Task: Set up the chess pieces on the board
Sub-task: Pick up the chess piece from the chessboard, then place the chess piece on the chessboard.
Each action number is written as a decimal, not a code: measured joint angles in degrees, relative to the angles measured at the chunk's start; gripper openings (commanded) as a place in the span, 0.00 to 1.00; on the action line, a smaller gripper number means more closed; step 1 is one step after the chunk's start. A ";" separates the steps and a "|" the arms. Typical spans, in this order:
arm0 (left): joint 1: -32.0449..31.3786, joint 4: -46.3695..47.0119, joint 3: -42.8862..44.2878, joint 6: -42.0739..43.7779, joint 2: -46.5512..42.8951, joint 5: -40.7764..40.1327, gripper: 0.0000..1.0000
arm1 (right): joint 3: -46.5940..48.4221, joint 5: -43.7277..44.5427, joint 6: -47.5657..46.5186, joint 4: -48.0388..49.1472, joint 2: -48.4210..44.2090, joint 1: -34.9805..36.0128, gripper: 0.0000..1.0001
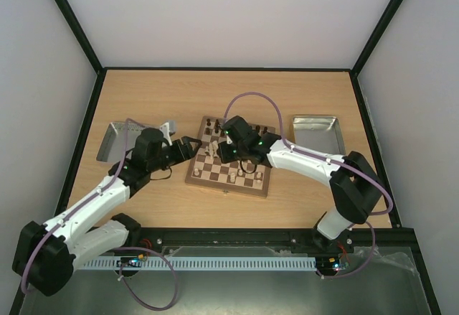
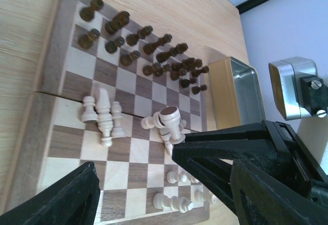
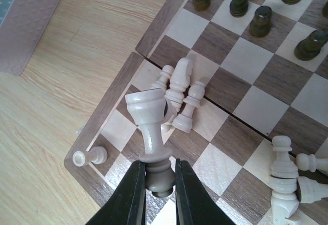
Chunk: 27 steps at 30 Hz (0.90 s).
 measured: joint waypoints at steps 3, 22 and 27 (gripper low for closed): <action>0.09 1.79 -0.02 -1.38 2.23 3.23 0.71 | -0.55 -0.94 -0.85 0.57 -0.57 0.00 0.11; 0.09 22.29 -1.09 -14.91 23.91 20.72 0.47 | -3.93 -4.35 -2.29 2.71 -2.08 0.00 0.11; 0.09 23.80 -1.09 -16.06 25.55 21.29 0.41 | -4.59 -4.85 -2.29 3.41 -2.56 0.00 0.11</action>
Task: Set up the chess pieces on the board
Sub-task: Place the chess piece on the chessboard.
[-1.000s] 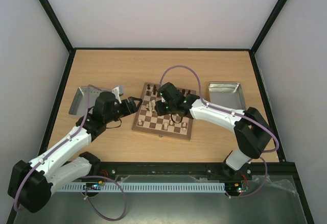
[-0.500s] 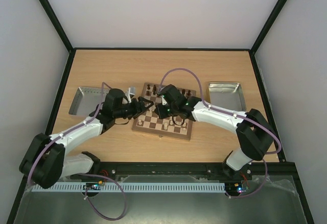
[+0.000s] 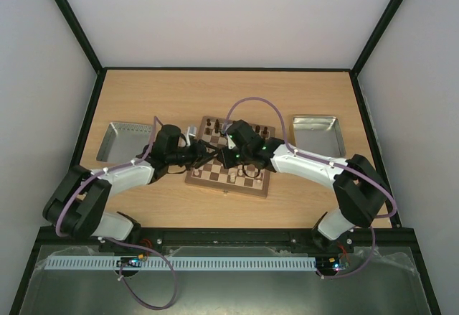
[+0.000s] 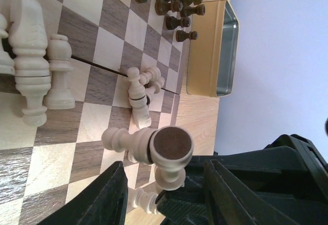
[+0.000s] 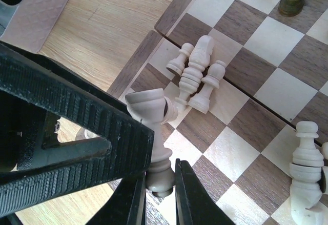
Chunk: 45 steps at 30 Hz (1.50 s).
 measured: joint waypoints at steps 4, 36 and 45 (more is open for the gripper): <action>-0.02 1.09 0.09 -0.42 0.52 0.02 0.34 | -0.20 -0.33 -0.02 0.13 0.00 0.00 0.11; -0.28 8.37 0.37 -9.33 7.02 2.12 0.15 | -2.64 -5.09 -1.88 0.90 -1.40 0.00 0.09; -0.66 6.08 1.55 -7.15 7.45 3.17 0.21 | -2.95 -5.31 -6.19 -0.87 -2.69 -0.04 0.09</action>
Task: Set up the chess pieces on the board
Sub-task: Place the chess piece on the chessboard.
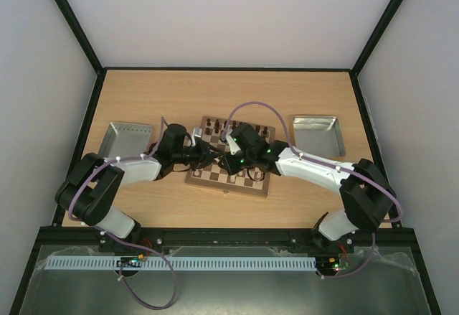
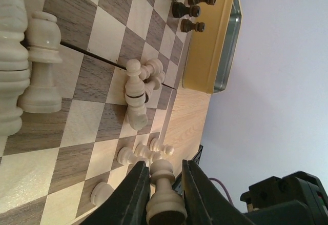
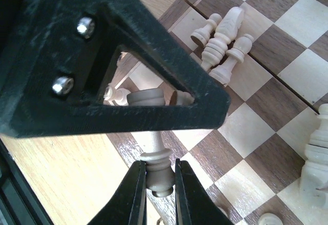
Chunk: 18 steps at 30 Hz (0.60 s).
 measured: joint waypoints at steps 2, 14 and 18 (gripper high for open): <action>-0.11 -0.26 0.31 0.48 0.11 0.31 0.24 | -0.02 0.00 -1.25 -0.76 -0.70 0.00 0.09; -0.09 -2.29 0.83 2.78 0.17 2.64 0.28 | -0.04 0.17 -5.42 -3.34 -1.99 0.04 0.08; -0.09 -3.65 1.38 3.98 0.17 2.19 0.28 | -0.07 1.22 -5.42 -3.45 -2.01 0.07 0.08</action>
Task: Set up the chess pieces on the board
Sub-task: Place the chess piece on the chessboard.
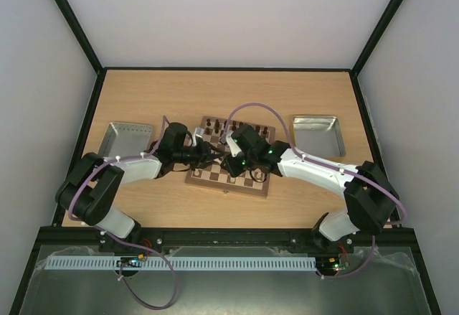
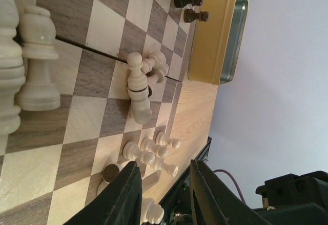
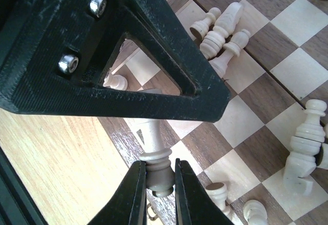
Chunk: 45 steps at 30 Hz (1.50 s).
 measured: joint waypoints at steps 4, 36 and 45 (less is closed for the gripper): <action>-0.02 -0.83 0.61 1.27 0.04 -0.79 0.27 | 0.02 0.96 0.33 0.07 0.00 0.00 0.08; 0.04 5.79 -0.68 -14.91 -7.32 0.37 0.06 | -9.86 7.41 33.07 17.62 -16.46 0.35 0.64; 0.04 13.55 -0.70 -26.91 -8.68 0.92 0.06 | -13.53 10.69 47.80 22.84 -20.41 0.31 0.51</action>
